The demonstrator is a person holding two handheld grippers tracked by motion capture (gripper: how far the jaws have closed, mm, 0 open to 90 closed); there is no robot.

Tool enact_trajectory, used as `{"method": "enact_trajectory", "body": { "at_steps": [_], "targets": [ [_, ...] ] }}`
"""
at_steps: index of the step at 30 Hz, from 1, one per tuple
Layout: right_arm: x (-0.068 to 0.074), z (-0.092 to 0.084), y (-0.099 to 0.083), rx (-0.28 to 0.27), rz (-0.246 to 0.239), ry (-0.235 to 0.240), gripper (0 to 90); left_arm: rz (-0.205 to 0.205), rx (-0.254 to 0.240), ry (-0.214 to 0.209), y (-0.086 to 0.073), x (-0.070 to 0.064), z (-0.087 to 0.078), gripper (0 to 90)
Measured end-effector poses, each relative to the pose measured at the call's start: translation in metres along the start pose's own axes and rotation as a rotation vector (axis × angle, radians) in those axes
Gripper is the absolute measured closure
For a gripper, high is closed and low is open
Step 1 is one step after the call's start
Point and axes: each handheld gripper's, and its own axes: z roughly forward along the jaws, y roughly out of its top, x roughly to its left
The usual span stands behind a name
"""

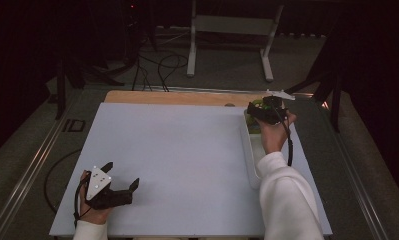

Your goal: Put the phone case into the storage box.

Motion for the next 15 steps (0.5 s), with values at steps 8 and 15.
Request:
{"method": "enact_trajectory", "body": {
  "at_steps": [8,15],
  "targets": [
    [0.0012,0.0046,-0.0023,0.023,-0.009,-0.011,15.5,0.000,-0.002,0.000,0.0000,0.0002,-0.0002,0.0],
    [-0.0003,0.0093,-0.0059,0.040,-0.010,-0.026,15.4,0.001,-0.001,0.001,0.0001,0.0007,-0.0004,0.0]
  ]
}}
